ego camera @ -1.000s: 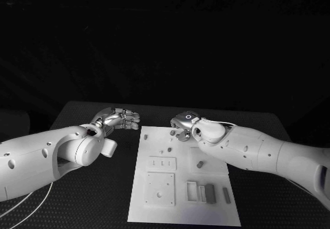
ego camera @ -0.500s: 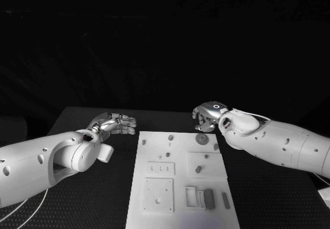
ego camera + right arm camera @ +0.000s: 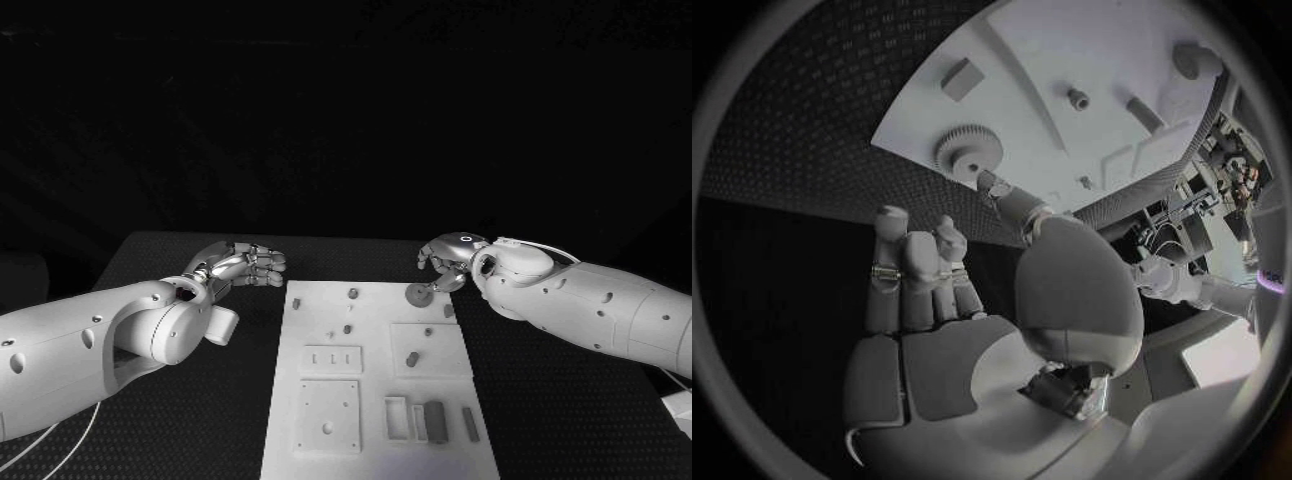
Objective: Assemble the parts on the task board
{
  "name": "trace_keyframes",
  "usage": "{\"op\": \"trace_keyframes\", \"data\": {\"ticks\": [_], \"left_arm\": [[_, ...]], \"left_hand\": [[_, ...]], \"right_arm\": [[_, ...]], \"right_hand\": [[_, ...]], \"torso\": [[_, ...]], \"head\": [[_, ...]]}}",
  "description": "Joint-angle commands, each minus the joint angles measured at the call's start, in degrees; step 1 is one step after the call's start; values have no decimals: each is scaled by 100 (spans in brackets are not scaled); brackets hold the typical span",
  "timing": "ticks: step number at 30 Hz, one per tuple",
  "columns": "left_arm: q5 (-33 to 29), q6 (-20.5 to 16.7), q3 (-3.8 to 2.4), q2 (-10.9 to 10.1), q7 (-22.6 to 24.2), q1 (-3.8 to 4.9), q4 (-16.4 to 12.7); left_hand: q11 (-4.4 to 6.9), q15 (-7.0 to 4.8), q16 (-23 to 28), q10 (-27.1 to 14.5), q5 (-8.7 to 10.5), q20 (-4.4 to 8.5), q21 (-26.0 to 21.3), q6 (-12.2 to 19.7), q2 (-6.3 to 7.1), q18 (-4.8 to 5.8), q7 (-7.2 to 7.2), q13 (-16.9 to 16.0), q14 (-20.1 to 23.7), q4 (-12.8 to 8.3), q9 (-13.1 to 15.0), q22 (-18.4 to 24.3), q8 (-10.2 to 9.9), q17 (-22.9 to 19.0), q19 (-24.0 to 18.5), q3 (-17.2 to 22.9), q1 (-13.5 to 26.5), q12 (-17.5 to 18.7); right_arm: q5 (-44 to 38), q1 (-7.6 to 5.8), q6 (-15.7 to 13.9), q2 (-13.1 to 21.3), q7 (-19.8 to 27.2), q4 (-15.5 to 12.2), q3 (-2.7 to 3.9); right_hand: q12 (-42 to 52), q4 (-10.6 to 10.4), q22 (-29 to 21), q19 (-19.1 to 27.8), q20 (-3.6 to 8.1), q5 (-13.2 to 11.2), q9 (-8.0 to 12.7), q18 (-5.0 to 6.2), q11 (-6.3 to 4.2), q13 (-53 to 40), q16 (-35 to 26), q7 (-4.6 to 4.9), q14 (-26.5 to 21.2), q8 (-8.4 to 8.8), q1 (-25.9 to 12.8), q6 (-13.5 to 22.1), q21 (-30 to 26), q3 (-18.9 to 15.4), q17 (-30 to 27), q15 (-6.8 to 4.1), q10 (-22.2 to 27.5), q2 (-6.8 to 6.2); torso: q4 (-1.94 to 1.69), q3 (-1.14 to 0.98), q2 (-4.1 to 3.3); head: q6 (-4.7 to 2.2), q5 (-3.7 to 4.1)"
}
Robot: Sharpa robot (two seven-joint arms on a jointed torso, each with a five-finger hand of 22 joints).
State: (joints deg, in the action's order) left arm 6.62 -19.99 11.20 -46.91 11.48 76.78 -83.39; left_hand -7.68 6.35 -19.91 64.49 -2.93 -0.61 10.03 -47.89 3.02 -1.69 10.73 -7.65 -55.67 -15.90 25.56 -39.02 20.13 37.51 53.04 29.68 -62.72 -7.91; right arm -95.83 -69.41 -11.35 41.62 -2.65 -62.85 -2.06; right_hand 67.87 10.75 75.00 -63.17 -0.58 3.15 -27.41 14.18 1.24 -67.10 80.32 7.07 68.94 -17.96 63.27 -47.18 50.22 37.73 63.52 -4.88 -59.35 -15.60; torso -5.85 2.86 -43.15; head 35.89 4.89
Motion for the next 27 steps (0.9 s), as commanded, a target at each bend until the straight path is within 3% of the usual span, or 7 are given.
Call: {"op": "trace_keyframes", "data": {"ticks": [1, 8, 17, 21, 27], "left_arm": [[18, 51, -4, 29, 40, 6, 5], [18, 49, -3, 22, 40, 5, 12], [18, 51, -3, 12, 39, 5, 8], [24, 51, -3, 14, 36, 5, 9], [24, 47, -2, 6, 33, 5, 18]], "left_hand": [[-24, 5, 26, -3, -24, -1, -32, 39, 35, 7, -11, 8, 29, -23, -8, -8, -32, 6, -55, -19, 5, 25], [-25, 6, 29, -3, -24, -2, -33, 40, 35, 7, -10, 8, 29, -22, -9, -9, -33, 8, -55, -19, 5, 28], [-25, 6, 30, -3, -24, -2, -33, 41, 35, 7, -10, 8, 29, -22, -9, -9, -33, 10, -55, -19, 6, 29], [-25, 7, 32, -3, -23, -3, -34, 42, 36, 6, -9, 8, 30, -23, -10, -10, -34, 11, -56, -20, 4, 31], [-26, 8, 42, 0, -22, -5, -39, 43, 52, 5, -8, 7, 29, -35, -12, -13, -34, 19, -59, -18, -17, 40]], "right_arm": [[102, 27, 338, -63, 197, 75, -4], [130, 114, 522, -72, 228, 93, -13], [99, 178, 455, -111, 274, 174, -15], [101, 181, 412, -133, 285, 203, -15], [124, 181, 443, -154, 303, 251, -15]], "right_hand": [[39, -21, 139, -10, 46, -27, -11, 82, -13, -10, 55, 36, 50, 18, -35, 2, 53, 30, 32, 2, 75, 10], [97, -31, 137, 4, 56, -27, -25, 82, -4, -24, 134, 44, 91, 1, -54, -25, 112, 33, 80, 11, 75, 24], [113, -31, 136, 9, 60, -27, -33, 82, -1, -26, 153, 47, 91, -12, -55, -48, 131, 36, 79, 15, 77, 32], [144, -7, 133, 26, 71, -27, -62, 82, 5, -22, 189, 52, 85, -70, 5, -156, 169, 85, 66, 21, 74, 170], [147, -3, 132, 29, 71, -27, -63, 82, 5, -21, 192, 52, 81, -70, 9, -157, 174, 87, 59, 21, 74, 182]], "torso": [[-14, -4, -2], [-30, 17, 7], [-11, 16, 3], [-20, 20, 10], [-21, 17, 11]], "head": [[22, 0], [76, 3], [87, -5], [95, -2], [101, 9]]}}
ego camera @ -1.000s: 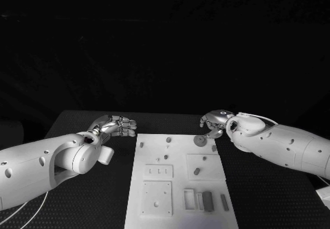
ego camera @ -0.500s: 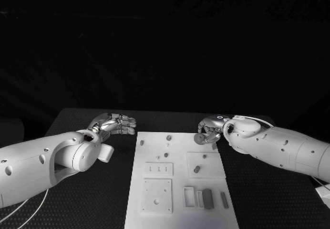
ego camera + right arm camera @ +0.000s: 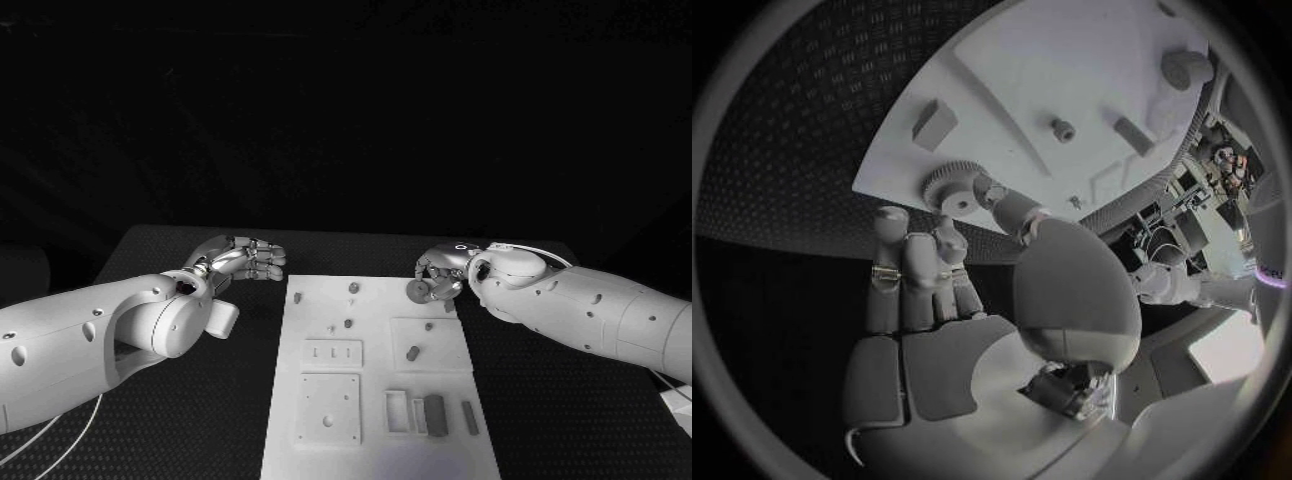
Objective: Assemble the parts on the task board
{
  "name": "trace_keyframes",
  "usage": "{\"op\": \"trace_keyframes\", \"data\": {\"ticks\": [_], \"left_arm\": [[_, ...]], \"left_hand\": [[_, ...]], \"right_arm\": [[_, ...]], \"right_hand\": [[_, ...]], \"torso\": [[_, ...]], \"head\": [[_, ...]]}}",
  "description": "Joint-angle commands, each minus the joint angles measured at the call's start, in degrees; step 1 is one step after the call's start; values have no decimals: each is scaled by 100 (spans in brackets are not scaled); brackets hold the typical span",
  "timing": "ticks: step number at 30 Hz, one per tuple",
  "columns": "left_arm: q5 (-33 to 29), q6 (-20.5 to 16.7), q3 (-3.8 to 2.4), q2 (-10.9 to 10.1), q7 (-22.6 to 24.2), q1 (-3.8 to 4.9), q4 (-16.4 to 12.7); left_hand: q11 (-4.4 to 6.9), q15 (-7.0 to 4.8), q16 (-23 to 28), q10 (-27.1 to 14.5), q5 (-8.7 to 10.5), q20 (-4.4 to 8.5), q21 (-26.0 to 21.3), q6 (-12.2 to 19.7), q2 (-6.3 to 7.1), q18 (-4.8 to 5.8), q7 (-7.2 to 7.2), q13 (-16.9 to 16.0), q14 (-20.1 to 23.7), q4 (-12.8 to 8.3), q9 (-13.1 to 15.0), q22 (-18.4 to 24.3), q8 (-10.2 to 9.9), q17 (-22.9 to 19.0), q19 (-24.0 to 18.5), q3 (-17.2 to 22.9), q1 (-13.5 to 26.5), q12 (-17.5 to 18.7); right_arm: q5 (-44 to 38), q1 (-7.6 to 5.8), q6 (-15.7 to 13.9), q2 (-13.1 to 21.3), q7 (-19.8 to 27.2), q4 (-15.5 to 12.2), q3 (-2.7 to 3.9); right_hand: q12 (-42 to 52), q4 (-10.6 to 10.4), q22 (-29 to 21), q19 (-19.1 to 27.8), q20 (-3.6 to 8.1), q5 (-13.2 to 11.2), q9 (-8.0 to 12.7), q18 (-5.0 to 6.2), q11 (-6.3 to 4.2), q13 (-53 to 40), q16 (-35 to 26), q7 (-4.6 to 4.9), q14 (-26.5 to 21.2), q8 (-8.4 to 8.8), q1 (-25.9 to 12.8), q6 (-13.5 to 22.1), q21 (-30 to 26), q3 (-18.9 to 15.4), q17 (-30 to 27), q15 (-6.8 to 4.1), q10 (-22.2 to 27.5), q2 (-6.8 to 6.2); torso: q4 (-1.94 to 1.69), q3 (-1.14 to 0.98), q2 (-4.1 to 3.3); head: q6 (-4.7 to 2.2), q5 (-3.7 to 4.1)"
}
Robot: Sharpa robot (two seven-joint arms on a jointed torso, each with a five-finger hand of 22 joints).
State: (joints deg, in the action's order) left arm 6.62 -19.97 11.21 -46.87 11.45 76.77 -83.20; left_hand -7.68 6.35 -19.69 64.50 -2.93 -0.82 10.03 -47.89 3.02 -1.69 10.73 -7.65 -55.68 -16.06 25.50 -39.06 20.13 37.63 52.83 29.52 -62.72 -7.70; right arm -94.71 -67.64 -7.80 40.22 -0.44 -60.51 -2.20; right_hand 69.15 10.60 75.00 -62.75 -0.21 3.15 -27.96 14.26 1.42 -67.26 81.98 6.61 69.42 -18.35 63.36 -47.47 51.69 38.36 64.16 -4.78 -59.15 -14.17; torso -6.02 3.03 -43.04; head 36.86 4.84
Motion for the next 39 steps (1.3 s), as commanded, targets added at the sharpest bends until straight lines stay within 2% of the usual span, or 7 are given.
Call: {"op": "trace_keyframes", "data": {"ticks": [1, 6, 7, 11, 13, 25, 39], "left_arm": [[24, 45, -4, 1, 37, 6, 0], [24, 53, -4, 5, 36, 6, -6], [24, 53, -4, 5, 36, 6, -6], [24, 51, -4, -1, 33, 6, -6], [24, 49, -4, -5, 32, 6, -6], [24, 60, -4, -9, 22, 6, -7], [24, 64, -4, -37, 6, 6, -33]], "left_hand": [[-27, 8, 21, 0, -22, 15, -40, 43, 53, 5, -8, 7, 29, -18, -6, -10, -35, 8, -38, -3, -15, 19], [-27, 9, 25, 2, -22, 14, -40, 43, 52, 5, -7, 7, 28, -12, -7, -12, -35, 12, -37, -5, -10, 22], [-27, 9, 25, 2, -22, 14, -40, 44, 52, 5, -7, 7, 28, -11, -7, -12, -35, 12, -36, -6, -9, 23], [-27, 9, 26, 2, -22, 14, -41, 44, 52, 5, -7, 7, 27, -11, -8, -12, -35, 13, -36, -6, -9, 24], [-28, 10, 27, 2, -22, 14, -41, 44, 53, 4, -7, 7, 27, -10, -8, -13, -35, 14, -36, -6, -8, 25], [-28, 10, 32, 2, -22, 14, -43, 47, 53, 3, -6, 6, 28, -11, -9, -14, -37, 17, -37, -6, -10, 30], [-32, 12, 40, -5, -21, 12, -46, 55, 60, 3, -2, 8, 29, -9, -13, -16, -41, 22, -38, -10, -7, 40]], "right_arm": [[13, 4, 98, -21, 85, 27, -1], [57, 4, 157, -44, 94, 77, -1], [57, 4, 171, -45, 94, 83, -1], [40, 5, 211, -61, 94, 106, -2], [-1, 10, 237, -71, 95, 112, -2], [-287, 87, 226, -158, 76, 188, -27], [-655, 165, 270, -167, 6, 188, -91]], "right_hand": [[19, 13, 132, -13, 34, -27, -7, 74, -13, -4, 26, 99, 32, -31, 0, -128, 27, 25, -5, 12, 55, 39], [19, 13, 132, -13, 34, -27, -7, 74, -13, -4, 26, 99, 32, -31, 0, -128, 27, 25, -5, 12, 55, 39], [17, -75, 125, -18, 33, -31, -17, 72, -11, 3, 24, 102, 20, -51, 12, -167, 28, 116, -22, 11, 53, 413], [35, 125, 134, 63, 24, -29, -30, 74, -1, 18, 65, 113, -21, -76, -22, -237, 78, 25, -56, 25, 79, 694], [43, 215, 128, 89, 16, -27, -29, 74, 5, 33, 83, 117, -44, -78, -56, -267, 105, -1, -86, 29, 89, 738], [61, 308, 120, 108, 9, -27, -30, 74, 11, 60, 120, 124, -57, -94, -94, -353, 140, 2, -127, 36, 91, 708], [39, 322, 98, 159, -19, -27, 34, 74, 76, 144, 100, 193, -276, 38, -87, -214, 130, 102, -412, 94, 163, 211]], "torso": [[-2, 0, -1], [1, 3, -6], [1, 3, -6], [-1, 1, -5], [1, 0, -3], [-4, -2, -4], [3, 0, -4]], "head": [[2, 14], [14, 8], [14, 8], [25, 12], [27, 13], [47, 18], [76, 36]]}}
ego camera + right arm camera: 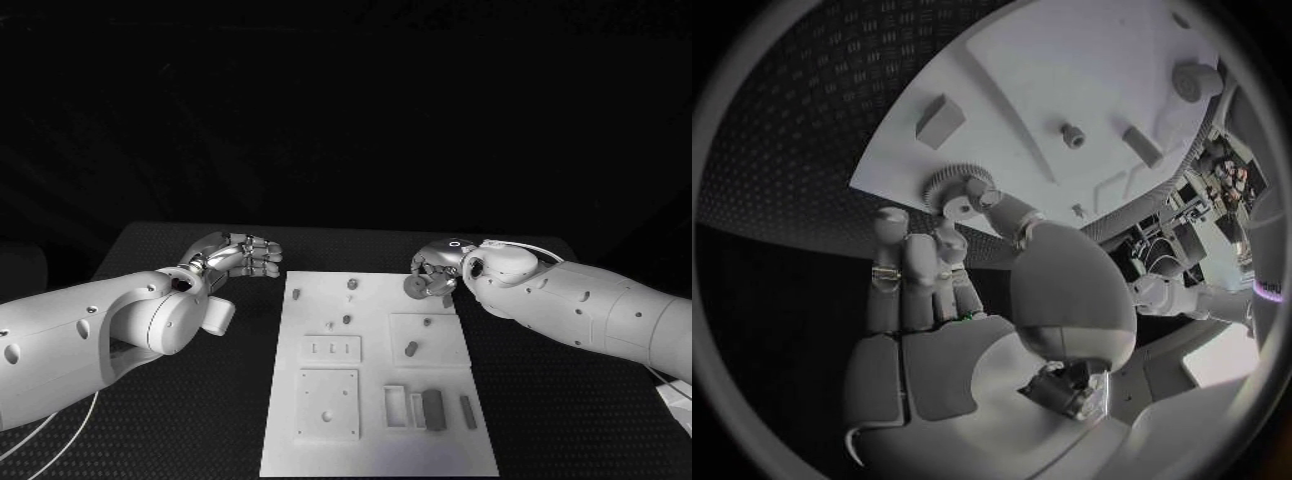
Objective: Assemble the parts on the task board
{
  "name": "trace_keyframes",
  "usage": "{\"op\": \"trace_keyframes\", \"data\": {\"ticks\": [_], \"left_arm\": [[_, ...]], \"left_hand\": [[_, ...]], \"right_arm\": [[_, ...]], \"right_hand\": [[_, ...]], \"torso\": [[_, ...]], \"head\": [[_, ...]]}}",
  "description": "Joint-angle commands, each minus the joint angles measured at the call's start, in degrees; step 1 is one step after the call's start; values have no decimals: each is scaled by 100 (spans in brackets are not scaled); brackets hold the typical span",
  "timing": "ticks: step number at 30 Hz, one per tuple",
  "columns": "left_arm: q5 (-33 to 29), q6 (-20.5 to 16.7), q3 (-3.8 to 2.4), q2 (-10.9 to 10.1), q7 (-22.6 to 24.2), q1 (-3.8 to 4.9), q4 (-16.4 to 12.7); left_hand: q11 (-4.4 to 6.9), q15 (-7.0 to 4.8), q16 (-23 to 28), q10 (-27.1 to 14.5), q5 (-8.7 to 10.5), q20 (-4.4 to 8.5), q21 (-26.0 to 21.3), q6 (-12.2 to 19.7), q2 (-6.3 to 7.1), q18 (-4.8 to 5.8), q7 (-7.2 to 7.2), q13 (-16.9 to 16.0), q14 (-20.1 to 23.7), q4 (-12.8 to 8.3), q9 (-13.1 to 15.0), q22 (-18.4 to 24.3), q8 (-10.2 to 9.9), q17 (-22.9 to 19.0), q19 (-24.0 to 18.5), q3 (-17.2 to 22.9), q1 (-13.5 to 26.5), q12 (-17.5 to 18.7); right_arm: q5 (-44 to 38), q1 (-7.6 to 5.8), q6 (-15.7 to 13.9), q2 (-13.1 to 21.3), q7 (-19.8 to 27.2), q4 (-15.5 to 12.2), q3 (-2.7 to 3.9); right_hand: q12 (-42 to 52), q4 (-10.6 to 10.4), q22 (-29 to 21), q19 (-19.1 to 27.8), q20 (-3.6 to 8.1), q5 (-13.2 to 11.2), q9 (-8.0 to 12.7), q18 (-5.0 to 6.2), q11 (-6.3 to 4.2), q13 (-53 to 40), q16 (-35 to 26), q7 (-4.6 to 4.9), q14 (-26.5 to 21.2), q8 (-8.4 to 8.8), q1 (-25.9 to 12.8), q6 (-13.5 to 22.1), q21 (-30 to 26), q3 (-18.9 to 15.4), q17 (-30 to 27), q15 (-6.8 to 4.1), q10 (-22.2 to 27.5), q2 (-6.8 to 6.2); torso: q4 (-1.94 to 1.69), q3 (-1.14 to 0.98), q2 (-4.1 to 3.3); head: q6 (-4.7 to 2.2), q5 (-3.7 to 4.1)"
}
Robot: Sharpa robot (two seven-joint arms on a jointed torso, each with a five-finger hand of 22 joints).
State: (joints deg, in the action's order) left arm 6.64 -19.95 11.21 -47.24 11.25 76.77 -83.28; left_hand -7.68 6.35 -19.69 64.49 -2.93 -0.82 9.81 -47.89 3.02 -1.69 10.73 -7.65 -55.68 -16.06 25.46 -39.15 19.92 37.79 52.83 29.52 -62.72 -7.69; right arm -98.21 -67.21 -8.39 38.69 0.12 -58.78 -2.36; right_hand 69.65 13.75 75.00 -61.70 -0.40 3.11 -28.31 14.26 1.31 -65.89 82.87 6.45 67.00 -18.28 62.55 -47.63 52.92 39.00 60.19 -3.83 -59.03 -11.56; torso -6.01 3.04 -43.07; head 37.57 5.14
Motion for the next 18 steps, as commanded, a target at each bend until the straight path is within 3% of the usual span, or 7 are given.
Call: {"op": "trace_keyframes", "data": {"ticks": [1, 8, 13, 18], "left_arm": [[22, 62, -4, -1, 26, 6, -27], [22, 67, -4, 2, 24, 6, -27], [22, 64, -4, -3, 25, 6, -28], [22, 73, -4, -2, 23, 6, -31]], "left_hand": [[-32, 12, 40, -5, -21, 12, -24, 55, 60, 3, -2, 8, 29, -9, -9, -8, -20, 7, -39, -10, -7, 40], [-33, 12, 42, -5, -21, 11, -25, 57, 58, 3, -1, 8, 28, -8, -10, -8, -21, 9, -39, -10, -7, 42], [-33, 12, 44, -5, -21, 11, -26, 58, 57, 3, -1, 8, 28, -6, -10, -9, -21, 10, -38, -10, -6, 44], [-33, 13, 45, -5, -21, 11, -26, 58, 56, 3, -1, 8, 27, -5, -10, -10, -21, 12, -38, -11, -5, 45]], "right_arm": [[-326, 132, 304, -20, -42, 15, -78], [-407, 169, 269, -58, -39, 55, -83], [-392, 171, 244, -65, -22, 83, -84], [-391, 171, 250, -77, -7, 72, -84]], "right_hand": [[-10, 5, 98, 55, -1, -24, 70, 74, 90, 8, 14, 211, -35, 34, -2, -194, 7, 41, -16, 2, 153, -60], [10, -57, 99, 41, -6, -23, 57, 74, 91, 22, 50, 210, -8, 6, -12, -255, 17, 60, -6, 9, 150, -63], [37, -97, 102, 28, 0, -23, 22, 74, 48, 45, 95, 162, 36, -74, -1, -415, 33, 73, 2, -25, 124, 98], [53, -130, 103, 23, 7, -24, -9, 74, -4, 77, 131, 105, 69, -144, -66, -574, 45, 35, -3, -71, 94, 180]], "torso": [[3, -1, -1], [-4, -3, 0], [-2, 1, 2], [-2, 2, -2]], "head": [[6, 6], [18, 9], [26, 15], [25, 14]]}}
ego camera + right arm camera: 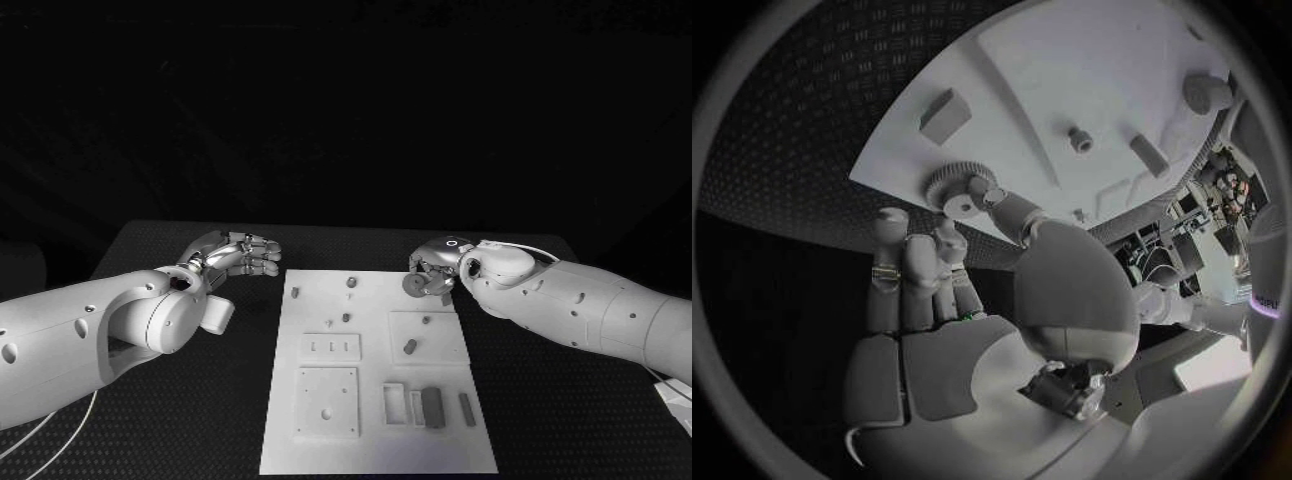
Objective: Assemble the parts on the task board
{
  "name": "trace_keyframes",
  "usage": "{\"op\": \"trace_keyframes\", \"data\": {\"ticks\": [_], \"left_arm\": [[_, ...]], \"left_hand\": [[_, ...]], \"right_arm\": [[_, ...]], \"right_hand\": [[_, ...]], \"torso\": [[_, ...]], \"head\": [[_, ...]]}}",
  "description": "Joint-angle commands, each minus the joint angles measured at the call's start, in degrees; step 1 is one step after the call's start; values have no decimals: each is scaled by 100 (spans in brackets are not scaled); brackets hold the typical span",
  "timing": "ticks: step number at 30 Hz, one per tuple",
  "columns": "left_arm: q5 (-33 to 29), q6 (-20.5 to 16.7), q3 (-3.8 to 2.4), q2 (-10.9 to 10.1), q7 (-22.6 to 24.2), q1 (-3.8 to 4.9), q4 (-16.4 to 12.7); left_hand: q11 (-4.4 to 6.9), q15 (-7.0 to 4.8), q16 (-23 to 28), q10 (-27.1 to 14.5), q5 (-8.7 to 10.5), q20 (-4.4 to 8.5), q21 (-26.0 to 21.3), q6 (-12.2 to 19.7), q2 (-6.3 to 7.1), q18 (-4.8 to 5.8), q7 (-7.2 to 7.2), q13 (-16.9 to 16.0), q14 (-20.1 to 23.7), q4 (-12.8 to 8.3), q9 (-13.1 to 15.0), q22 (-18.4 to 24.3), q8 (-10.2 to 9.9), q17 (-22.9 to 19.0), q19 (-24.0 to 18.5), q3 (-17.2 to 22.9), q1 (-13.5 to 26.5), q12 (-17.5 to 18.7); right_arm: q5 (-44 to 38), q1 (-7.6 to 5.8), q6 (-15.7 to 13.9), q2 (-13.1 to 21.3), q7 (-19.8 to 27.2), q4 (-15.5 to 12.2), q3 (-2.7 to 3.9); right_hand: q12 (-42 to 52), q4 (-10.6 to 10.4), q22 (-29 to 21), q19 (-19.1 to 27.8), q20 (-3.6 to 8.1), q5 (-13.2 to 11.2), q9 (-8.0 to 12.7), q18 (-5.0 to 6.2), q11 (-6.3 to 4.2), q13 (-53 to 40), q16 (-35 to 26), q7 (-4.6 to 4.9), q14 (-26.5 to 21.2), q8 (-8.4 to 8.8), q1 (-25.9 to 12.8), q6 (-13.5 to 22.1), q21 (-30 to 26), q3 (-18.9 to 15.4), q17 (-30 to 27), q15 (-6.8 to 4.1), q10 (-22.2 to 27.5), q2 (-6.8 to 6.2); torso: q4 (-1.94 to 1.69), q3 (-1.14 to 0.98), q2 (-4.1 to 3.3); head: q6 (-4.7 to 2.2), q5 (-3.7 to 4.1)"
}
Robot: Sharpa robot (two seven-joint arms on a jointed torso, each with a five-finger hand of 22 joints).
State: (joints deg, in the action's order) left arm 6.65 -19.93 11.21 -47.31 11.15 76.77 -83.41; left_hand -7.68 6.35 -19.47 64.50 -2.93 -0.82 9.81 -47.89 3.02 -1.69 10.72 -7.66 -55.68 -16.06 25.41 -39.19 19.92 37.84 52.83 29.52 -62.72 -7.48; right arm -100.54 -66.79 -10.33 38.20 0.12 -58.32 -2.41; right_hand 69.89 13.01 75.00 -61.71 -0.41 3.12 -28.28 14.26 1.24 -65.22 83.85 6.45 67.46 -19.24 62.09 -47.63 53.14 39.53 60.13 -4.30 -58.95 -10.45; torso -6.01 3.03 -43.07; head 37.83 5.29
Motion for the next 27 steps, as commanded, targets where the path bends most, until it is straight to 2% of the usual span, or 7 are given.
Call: {"op": "trace_keyframes", "data": {"ticks": [1, 6, 10, 22, 27], "left_arm": [[21, 73, -4, 6, 34, 6, -20], [21, 69, -4, 0, 32, 7, -23], [21, 68, -4, -4, 32, 7, -27], [22, 65, -4, -12, 34, 7, -48], [22, 57, -4, -20, 36, 7, -52]], "left_hand": [[-33, 13, 23, -5, -21, 11, -26, 58, 56, 3, 0, 8, 27, -5, -6, -6, -21, 7, -38, -11, -5, 24], [-34, 13, 24, -4, -21, 11, -27, 58, 55, 3, 0, 8, 27, -4, -6, -6, -21, 8, -38, -11, -4, 25], [-34, 13, 26, -4, -21, 10, -27, 58, 54, 2, 0, 8, 27, -3, -6, -7, -21, 9, -38, -11, -4, 26], [-34, 13, 29, -2, -21, 10, -29, 57, 56, 2, 0, 7, 26, -2, -7, -8, -21, 12, -38, -12, -1, 29], [-34, 14, 30, -2, -21, 10, -29, 58, 57, 2, 0, 7, 26, -1, -7, -9, -21, 14, -38, -13, 0, 30]], "right_arm": [[-161, 130, 447, -29, -8, 26, -79], [-203, 133, 412, -30, -31, 18, -79], [-234, 133, 392, -28, -62, -3, -80], [-247, 133, 215, 1, -117, -181, -79], [-257, 132, 83, 24, -185, -247, -79]], "right_hand": [[31, -61, 102, 24, 10, -24, -18, 74, -8, 17, 39, 93, 28, -61, -28, -606, 24, -22, -2, -33, 80, 68], [37, -95, 100, 16, 24, -24, -80, 74, -93, 61, 73, 0, 63, -178, -54, -865, 34, -26, -18, -100, 29, 121], [39, -108, 101, 1, 35, -24, -115, 74, -147, 90, 102, -58, 117, -232, -68, -998, 46, -31, -1, -142, -20, 278], [32, -161, 95, -31, 52, -23, -164, 74, -213, 148, 155, -124, 219, -263, -198, -1127, 61, -68, 17, -194, -116, 602], [27, -156, 93, -34, 58, -23, -173, 74, -221, 160, 164, -132, 239, -263, -217, -1139, 59, -67, 23, -200, -132, 659]], "torso": [[-2, 3, -1], [-2, 4, 1], [-4, 3, 4], [-1, 4, 0], [0, 7, 3]], "head": [[0, 1], [3, 7], [2, 10], [6, 14], [0, 12]]}}
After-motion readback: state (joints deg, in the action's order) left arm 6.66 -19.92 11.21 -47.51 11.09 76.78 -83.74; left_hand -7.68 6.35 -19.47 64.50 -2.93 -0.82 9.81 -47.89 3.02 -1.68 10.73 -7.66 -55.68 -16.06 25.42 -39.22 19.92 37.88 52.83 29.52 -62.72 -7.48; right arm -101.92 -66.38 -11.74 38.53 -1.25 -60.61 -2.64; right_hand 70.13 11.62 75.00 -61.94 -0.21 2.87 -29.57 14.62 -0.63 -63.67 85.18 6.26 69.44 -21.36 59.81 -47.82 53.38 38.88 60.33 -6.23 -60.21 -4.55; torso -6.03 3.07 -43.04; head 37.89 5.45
